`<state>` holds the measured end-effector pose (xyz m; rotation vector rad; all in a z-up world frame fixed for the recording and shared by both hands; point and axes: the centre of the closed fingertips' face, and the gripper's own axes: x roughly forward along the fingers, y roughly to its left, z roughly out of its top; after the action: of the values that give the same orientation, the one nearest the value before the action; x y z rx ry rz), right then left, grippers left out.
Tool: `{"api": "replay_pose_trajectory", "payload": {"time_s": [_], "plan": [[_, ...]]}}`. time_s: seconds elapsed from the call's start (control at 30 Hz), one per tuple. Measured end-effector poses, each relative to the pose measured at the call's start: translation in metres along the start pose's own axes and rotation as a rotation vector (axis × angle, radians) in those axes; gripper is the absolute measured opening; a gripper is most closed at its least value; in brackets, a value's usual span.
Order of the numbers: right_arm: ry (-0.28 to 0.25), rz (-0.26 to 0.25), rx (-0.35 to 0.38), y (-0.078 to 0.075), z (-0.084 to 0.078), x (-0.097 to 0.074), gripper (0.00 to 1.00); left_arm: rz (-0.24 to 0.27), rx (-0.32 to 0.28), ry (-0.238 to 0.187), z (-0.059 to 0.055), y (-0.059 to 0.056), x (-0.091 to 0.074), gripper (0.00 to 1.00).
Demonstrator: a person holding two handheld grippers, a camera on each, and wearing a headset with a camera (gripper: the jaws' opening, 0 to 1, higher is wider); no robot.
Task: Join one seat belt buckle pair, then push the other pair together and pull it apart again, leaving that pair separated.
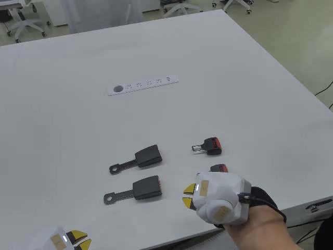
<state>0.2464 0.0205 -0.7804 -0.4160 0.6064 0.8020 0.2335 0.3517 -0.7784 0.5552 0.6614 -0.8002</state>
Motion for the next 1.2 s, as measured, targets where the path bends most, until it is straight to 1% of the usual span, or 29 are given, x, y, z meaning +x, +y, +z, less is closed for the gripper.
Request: {"api": "replay_pose_trajectory", "payload": {"time_s": [0.07,0.13,0.17,0.2,0.27,0.33,0.43,0.53,0.63,0.7,0.8,0.97,1.1,1.2], "plan": [[-0.001,-0.016,0.009,-0.003,0.000,-0.003,0.99,0.000,0.010,-0.006,0.005,0.000,-0.002,1.00],[0.002,-0.016,0.012,-0.002,-0.003,-0.004,0.99,0.014,0.013,-0.025,0.012,0.004,-0.004,1.00],[0.005,-0.014,0.012,-0.003,-0.005,-0.004,0.99,0.021,0.003,-0.033,0.013,0.006,-0.004,1.00],[0.010,-0.013,0.006,-0.003,-0.008,-0.004,0.99,0.025,-0.015,-0.043,0.013,0.009,-0.002,1.00],[0.035,-0.012,-0.008,-0.004,-0.014,-0.005,0.99,0.025,-0.030,-0.036,0.009,0.010,0.003,1.00],[0.036,-0.017,-0.003,-0.005,-0.015,-0.006,0.99,0.015,-0.029,-0.025,0.006,0.007,0.007,1.00],[0.032,-0.022,-0.002,-0.006,-0.017,-0.007,0.98,-0.011,-0.010,-0.021,0.005,-0.001,0.012,1.00],[0.039,-0.026,-0.001,-0.008,-0.018,-0.007,0.97,-0.026,-0.009,-0.019,0.004,-0.004,0.015,1.00],[0.034,-0.034,0.001,-0.009,-0.017,-0.008,0.97,-0.044,-0.009,-0.014,0.004,-0.008,0.018,0.99],[0.031,-0.039,0.008,-0.009,-0.015,-0.008,0.97,-0.052,-0.002,-0.014,0.006,-0.011,0.019,0.99],[0.029,-0.039,0.021,-0.004,-0.014,-0.006,0.97,-0.063,0.010,-0.020,0.010,-0.017,0.019,0.99],[0.040,-0.027,0.013,0.001,-0.015,-0.003,0.96,-0.059,0.005,-0.029,0.010,-0.019,0.019,0.99],[0.038,-0.035,0.013,-0.003,-0.014,-0.005,0.95,-0.059,0.001,-0.024,0.007,-0.019,0.020,0.99],[0.039,-0.037,0.014,-0.006,-0.014,-0.005,0.95,-0.054,0.003,-0.024,0.007,-0.017,0.019,0.99]]}}
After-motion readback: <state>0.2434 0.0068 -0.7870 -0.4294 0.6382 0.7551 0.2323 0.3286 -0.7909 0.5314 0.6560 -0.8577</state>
